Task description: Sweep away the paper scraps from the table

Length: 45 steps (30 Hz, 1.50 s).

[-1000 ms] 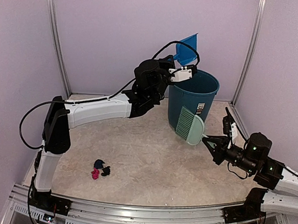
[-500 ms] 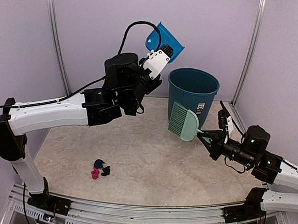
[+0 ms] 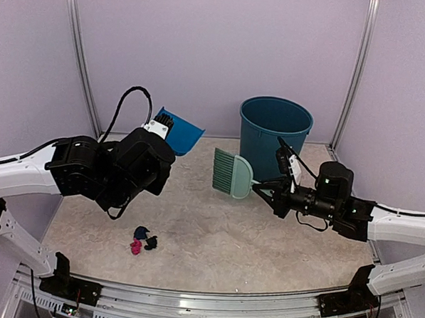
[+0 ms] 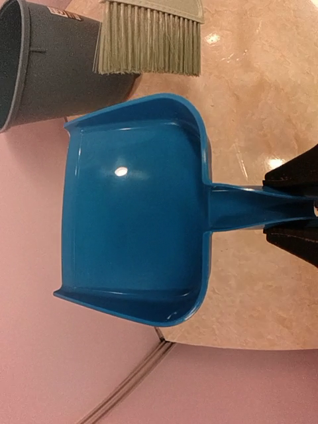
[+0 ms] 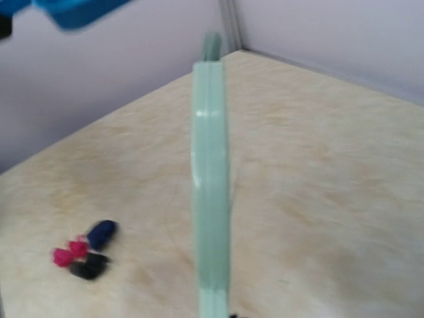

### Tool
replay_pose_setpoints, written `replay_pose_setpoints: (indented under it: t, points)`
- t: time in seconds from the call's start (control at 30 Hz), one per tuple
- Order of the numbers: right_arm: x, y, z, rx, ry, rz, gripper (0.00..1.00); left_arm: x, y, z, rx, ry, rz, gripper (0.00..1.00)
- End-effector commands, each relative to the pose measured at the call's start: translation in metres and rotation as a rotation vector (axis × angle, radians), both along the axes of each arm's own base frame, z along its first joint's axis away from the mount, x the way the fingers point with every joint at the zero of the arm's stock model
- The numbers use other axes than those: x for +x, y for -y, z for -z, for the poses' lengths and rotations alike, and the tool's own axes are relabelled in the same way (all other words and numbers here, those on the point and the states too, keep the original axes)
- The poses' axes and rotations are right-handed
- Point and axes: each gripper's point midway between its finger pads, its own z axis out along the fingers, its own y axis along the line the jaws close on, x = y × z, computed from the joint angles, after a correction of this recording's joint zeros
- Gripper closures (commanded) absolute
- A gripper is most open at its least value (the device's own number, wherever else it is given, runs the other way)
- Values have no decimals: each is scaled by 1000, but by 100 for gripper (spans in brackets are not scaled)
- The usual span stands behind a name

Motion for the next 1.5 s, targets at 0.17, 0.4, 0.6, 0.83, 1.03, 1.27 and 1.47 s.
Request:
replay_pose_setpoints:
  t: [0.17,0.4,0.6,0.83,1.03,1.27,1.47]
  points:
    - [-4,-112,-12,73,-144,-204,100,-30,-90,51,-116,-130,-218,100]
    - [-2,-185,24,11,-357,-217,100,-25,-147,39,-224,-84,-350,100]
    - [-17,-232,48,-13,-483,-288,100,-19,-180,30,-287,-40,-414,100]
    - [-51,-276,81,-73,-595,-382,100,-16,-187,31,-287,-22,-432,100]
    - [-53,-295,117,-132,-697,-354,100,-15,-186,34,-286,-22,-430,100]
    - [-29,-281,151,-234,-703,-166,100,-13,-182,37,-280,-22,-423,100]
    - [-22,-240,154,-241,-705,-81,100,-12,-179,37,-278,-24,-414,100]
